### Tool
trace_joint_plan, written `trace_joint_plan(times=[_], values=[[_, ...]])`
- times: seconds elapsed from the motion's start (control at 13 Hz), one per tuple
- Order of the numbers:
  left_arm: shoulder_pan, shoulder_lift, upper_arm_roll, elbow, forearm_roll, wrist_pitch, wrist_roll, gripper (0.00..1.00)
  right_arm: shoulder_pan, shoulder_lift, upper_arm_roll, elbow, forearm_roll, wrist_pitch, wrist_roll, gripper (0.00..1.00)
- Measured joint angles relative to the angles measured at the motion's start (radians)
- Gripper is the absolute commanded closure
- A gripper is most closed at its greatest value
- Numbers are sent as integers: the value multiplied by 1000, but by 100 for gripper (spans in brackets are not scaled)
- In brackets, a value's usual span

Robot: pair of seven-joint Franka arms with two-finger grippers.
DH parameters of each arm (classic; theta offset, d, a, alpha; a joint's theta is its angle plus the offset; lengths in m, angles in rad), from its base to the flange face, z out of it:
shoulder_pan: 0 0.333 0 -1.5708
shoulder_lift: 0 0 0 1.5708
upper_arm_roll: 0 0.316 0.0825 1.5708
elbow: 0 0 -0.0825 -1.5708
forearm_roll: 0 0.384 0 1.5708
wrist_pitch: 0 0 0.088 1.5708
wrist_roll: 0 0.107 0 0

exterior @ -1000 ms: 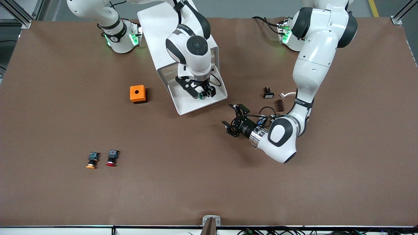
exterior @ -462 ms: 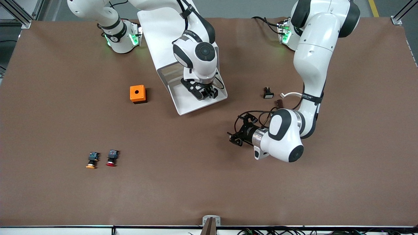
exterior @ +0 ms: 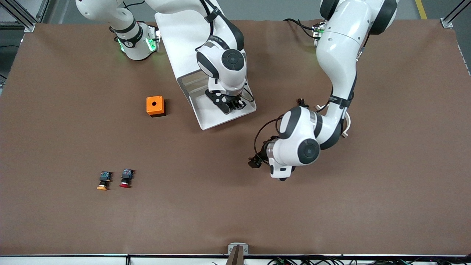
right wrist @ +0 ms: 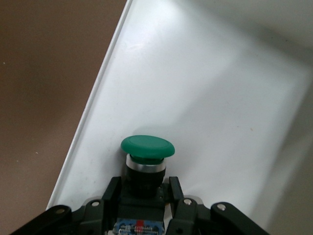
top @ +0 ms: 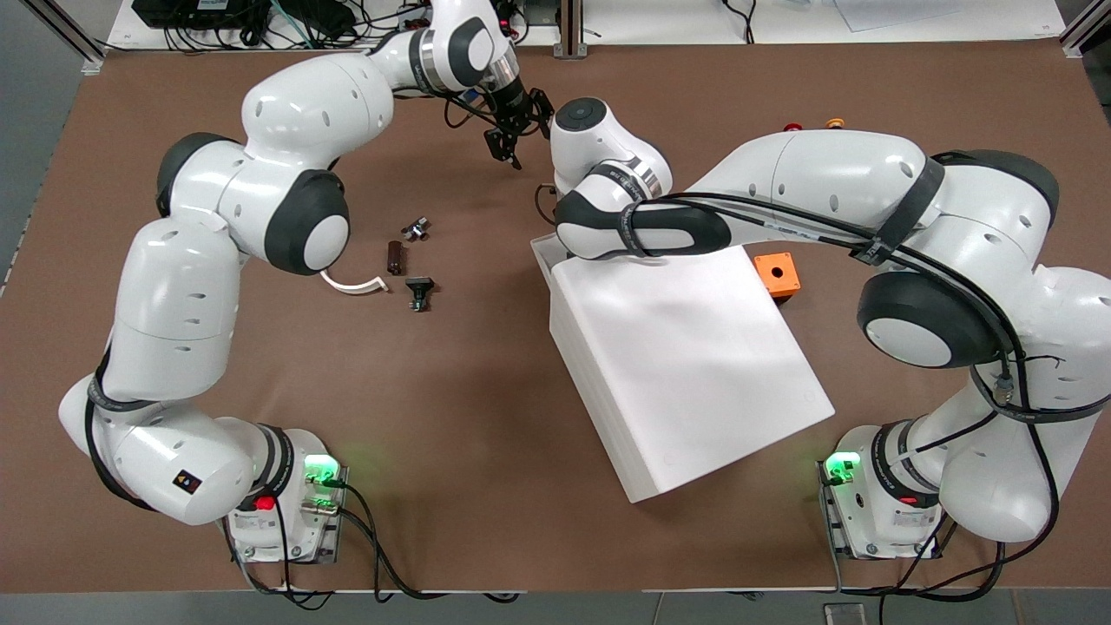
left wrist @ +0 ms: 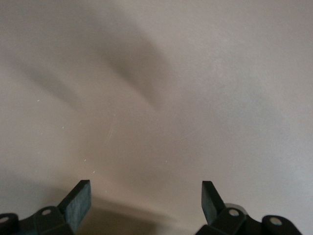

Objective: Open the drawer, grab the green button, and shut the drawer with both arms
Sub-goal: 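Lift the green button with the right gripper while the left gripper releases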

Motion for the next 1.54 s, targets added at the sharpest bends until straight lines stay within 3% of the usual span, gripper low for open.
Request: trace_joint_plan(times=[0.31,0.46,0.69,1.08,1.54], values=[[-58,-17,1,-35,73,60,-4,1,-2,0,-12,50,-2,-4,-27,100],[-87,-63,0,-107,138,144,-5,1,-34,-9,-28,79,-2,-31,-154,100],[-131,-131,0,-228,183,230,-7,1,-177,-58,-38,96,-2,-84,-465,99],[-144,-143,0,-266,295,244,-7,0,-434,-66,-43,103,-2,-76,-978,99],[-229,-143,-2,-280,300,245,-27,0,-598,110,-41,167,-2,-10,-1323,99]])
